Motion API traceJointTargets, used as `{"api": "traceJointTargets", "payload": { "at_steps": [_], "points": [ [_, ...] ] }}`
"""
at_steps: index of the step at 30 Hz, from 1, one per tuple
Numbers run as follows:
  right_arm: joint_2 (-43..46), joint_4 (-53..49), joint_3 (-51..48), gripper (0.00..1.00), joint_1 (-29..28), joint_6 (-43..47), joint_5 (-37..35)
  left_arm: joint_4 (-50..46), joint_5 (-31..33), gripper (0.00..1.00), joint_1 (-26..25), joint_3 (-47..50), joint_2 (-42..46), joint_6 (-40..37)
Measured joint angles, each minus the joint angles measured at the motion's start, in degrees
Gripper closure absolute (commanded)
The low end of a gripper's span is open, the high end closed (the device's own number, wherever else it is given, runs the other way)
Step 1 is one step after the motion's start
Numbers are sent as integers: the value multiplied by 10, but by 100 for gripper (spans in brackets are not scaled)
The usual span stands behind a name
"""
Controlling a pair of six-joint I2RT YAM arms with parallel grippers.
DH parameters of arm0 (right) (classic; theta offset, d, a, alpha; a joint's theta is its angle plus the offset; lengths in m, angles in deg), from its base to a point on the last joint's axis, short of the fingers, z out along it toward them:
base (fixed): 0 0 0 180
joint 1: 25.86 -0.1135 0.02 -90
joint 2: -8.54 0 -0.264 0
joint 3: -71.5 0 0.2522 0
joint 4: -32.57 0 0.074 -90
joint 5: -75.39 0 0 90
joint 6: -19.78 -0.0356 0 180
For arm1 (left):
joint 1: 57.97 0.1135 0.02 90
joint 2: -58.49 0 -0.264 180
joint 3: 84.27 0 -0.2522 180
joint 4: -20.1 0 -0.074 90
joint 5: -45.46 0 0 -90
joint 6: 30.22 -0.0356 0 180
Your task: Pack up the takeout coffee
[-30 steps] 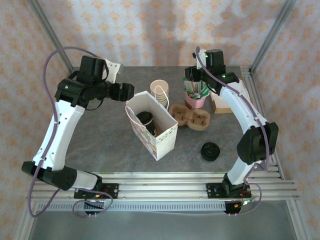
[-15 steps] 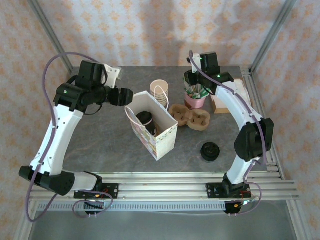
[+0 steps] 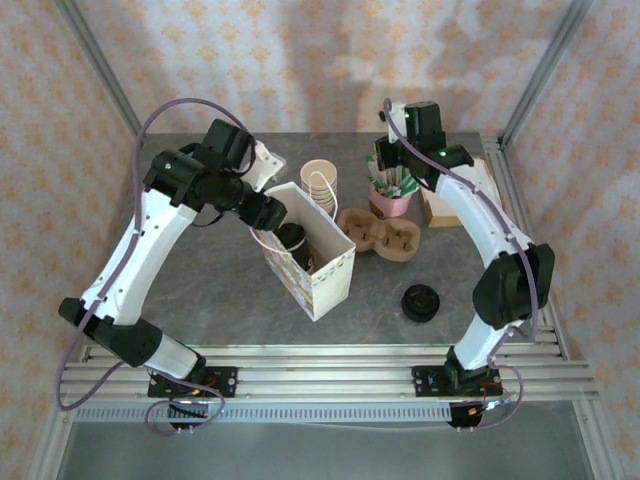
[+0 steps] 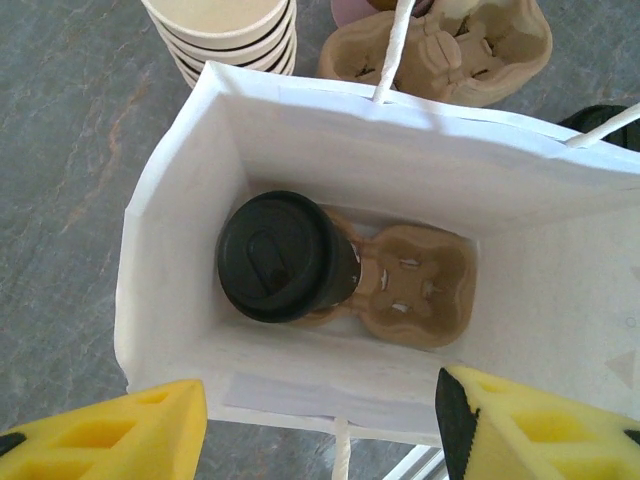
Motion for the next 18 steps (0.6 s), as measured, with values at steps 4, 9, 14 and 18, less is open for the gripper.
{"api": "traceJointTargets", "payload": {
  "at_steps": [4,9,14,18],
  "points": [
    [28,7,-8,100,0,-9,-11,-5,0,37,0,-1,0,-9],
    [64,19,-24,100,0,-23,-23,-9,0,37,-2,-1,0,-10],
    [114,30,-50,100,0,-51,-25,-9,0,38,-6,-1,0,-11],
    [159,42,-68,100,0,-78,-22,-10,3,39,-7,-1,0,-15]
  ]
}}
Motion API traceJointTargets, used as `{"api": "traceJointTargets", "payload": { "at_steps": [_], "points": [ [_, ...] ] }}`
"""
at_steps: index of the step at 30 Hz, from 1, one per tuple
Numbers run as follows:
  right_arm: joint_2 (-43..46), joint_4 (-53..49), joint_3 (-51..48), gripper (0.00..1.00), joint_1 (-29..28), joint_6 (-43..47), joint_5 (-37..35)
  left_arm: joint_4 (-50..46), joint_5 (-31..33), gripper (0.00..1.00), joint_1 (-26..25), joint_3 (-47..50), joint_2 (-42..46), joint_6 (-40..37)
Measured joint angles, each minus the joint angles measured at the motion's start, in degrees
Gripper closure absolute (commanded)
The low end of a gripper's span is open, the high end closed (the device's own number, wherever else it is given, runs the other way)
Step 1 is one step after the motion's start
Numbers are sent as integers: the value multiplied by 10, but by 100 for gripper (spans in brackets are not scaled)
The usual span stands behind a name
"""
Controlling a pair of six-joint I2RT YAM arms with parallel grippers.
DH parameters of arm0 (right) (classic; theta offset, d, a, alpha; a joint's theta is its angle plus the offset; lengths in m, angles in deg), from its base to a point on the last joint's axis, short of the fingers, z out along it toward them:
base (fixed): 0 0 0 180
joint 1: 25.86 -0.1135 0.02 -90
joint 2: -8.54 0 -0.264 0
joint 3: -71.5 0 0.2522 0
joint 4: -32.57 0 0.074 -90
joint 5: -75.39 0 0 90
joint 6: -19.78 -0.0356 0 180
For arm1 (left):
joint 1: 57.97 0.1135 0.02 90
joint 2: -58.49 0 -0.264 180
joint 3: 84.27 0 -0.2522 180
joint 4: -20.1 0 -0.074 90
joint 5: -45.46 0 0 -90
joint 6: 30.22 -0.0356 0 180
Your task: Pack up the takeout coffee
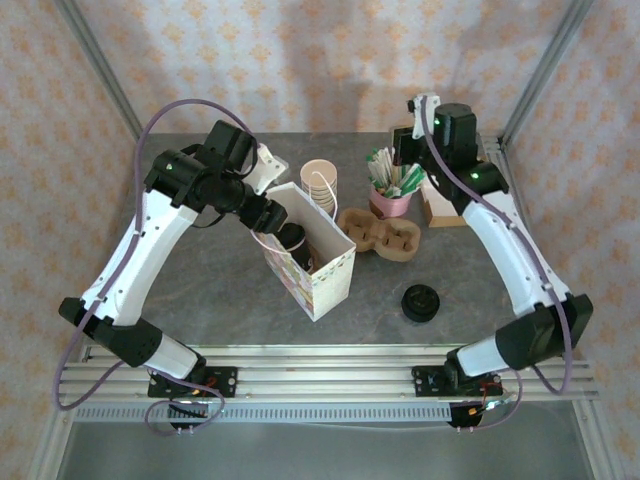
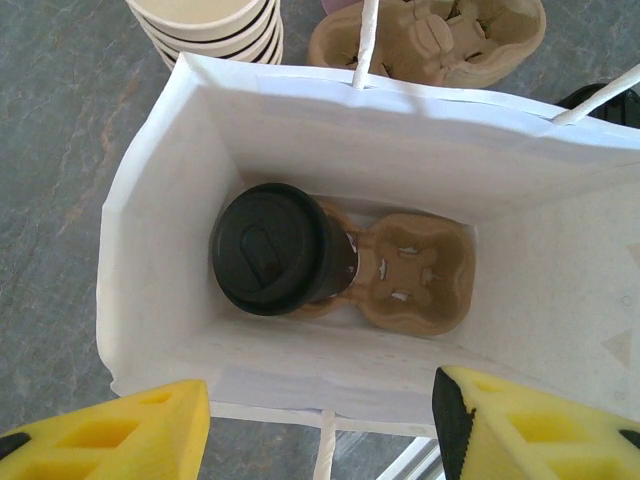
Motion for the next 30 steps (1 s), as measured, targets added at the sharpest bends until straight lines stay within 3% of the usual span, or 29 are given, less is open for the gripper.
{"api": "traceJointTargets", "payload": {
  "at_steps": [17,30],
  "points": [
    [136,16,23,100,0,-69,-22,-2,10,39,0,-2,0,-7],
    [276,16,58,100,-23,-198,110,-3,12,39,0,-2,14,-6]
  ]
}}
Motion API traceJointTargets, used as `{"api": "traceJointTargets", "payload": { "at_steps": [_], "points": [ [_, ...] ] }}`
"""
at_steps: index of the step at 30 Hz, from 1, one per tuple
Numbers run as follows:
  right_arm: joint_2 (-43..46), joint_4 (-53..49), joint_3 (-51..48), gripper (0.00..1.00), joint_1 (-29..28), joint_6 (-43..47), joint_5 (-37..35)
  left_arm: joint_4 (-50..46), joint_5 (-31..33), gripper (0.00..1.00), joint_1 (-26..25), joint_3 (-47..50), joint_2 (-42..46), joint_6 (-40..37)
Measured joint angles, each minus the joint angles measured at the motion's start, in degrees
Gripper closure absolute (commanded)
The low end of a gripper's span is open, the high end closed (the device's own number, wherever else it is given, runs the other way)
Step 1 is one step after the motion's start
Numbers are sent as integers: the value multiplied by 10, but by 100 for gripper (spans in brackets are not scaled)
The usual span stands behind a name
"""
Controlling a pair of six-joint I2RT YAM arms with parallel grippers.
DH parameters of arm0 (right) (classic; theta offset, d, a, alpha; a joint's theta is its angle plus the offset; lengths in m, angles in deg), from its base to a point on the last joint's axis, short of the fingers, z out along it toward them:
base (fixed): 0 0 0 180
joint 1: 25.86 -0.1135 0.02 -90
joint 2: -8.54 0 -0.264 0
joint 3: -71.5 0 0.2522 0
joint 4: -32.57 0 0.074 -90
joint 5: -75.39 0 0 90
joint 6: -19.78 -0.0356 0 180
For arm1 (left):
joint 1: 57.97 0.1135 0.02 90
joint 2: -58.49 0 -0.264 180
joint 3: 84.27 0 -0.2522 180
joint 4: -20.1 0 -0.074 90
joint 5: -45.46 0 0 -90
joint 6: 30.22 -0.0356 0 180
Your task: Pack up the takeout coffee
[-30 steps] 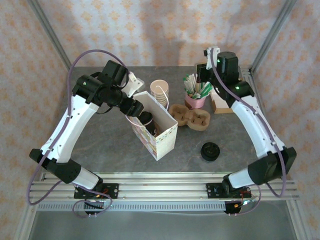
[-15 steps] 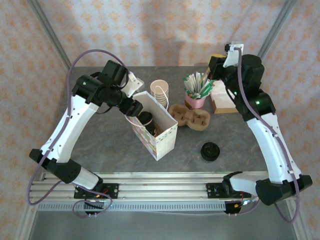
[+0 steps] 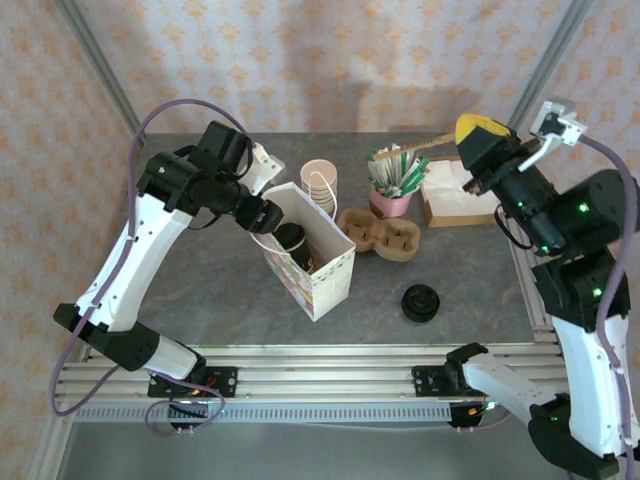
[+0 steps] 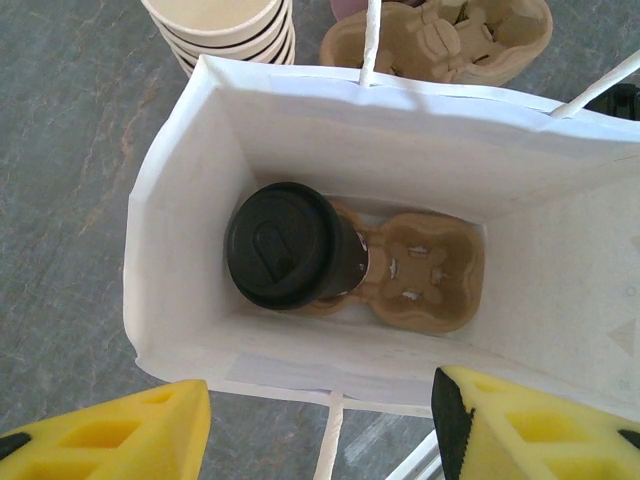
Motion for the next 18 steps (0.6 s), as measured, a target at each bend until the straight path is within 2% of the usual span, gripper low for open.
{"api": "traceJointTargets", "payload": {
  "at_steps": [10,18],
  "points": [
    [0,9,-30,100,-58,-67,118,2,7,38,0,0,1,19],
    [-38,-42,-27,100,-157,-18,129,12,28,38,0,-9,4,42]
  ]
}}
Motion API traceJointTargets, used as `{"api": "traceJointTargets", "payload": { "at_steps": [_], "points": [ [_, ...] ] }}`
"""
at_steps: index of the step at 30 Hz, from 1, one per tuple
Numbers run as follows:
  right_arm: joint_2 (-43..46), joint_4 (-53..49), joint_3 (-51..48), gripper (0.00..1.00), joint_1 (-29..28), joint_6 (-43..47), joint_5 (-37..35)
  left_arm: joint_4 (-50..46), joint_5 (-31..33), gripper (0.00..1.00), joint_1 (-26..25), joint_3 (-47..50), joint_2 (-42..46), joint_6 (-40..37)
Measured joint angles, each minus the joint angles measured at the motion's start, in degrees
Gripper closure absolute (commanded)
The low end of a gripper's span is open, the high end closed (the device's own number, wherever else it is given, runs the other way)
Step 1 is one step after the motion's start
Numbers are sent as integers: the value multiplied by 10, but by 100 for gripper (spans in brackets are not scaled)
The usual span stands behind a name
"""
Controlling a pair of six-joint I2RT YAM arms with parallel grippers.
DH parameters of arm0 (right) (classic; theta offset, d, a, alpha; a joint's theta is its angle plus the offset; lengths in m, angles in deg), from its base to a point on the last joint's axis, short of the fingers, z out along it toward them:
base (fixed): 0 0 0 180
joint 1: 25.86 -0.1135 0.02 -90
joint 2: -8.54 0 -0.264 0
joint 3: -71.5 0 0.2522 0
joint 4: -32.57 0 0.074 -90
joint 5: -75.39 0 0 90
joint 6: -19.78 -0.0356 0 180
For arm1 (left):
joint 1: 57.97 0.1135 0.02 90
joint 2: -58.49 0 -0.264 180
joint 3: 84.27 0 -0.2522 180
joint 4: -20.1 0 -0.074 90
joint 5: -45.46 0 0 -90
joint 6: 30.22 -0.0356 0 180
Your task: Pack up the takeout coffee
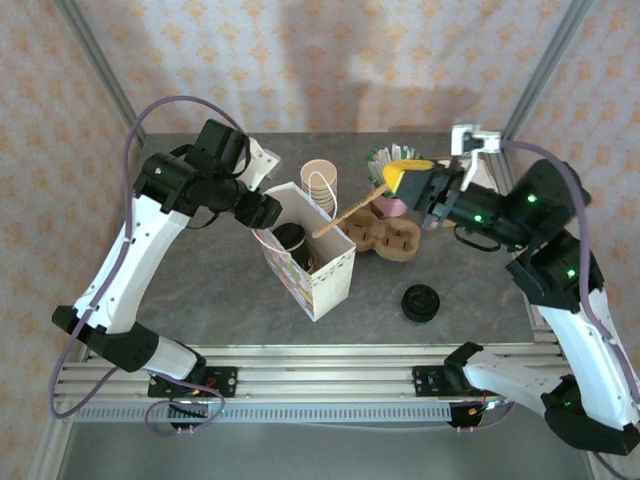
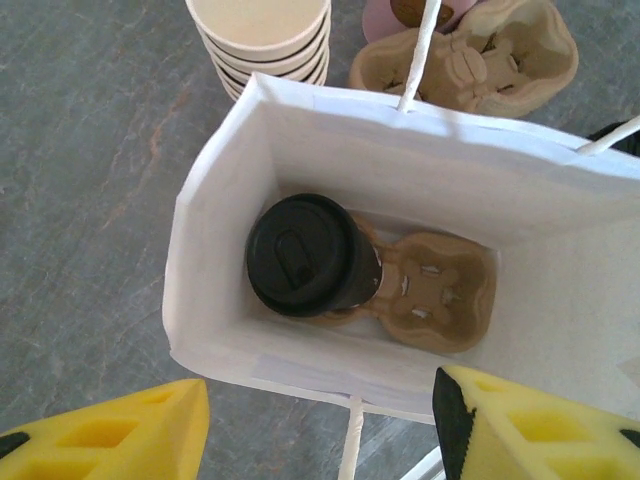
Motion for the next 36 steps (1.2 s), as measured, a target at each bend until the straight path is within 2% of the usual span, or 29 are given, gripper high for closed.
{"api": "traceJointTargets", "payload": {
  "at_steps": [4,7,13,20,23,25,27,30,36],
  "points": [
    [-35,-38,2,100,-72,52,-41,6,7,38,0,-2,4,6],
    [-73,-53,-7,100,-97,88,-88,6,11,38,0,-3,4,10],
    [-155,-63,-23,100,-113,128,-167,6,12,38,0,-3,5,15],
    [-214,-72,-36,99,-129,150,-209,6,12,38,0,-3,7,17],
    [-228,-75,-39,81,-134,152,-218,6,12,38,0,-3,7,17],
    [-233,-75,-42,58,-137,154,-226,6,13,38,0,-3,7,17],
    [-238,-75,-42,47,-138,154,-233,6,12,38,0,-3,7,17],
    [-244,-75,-42,43,-139,155,-243,6,12,38,0,-3,7,17],
    [-238,-76,-29,43,-141,150,-271,6,12,38,0,-3,7,17]
  ]
}}
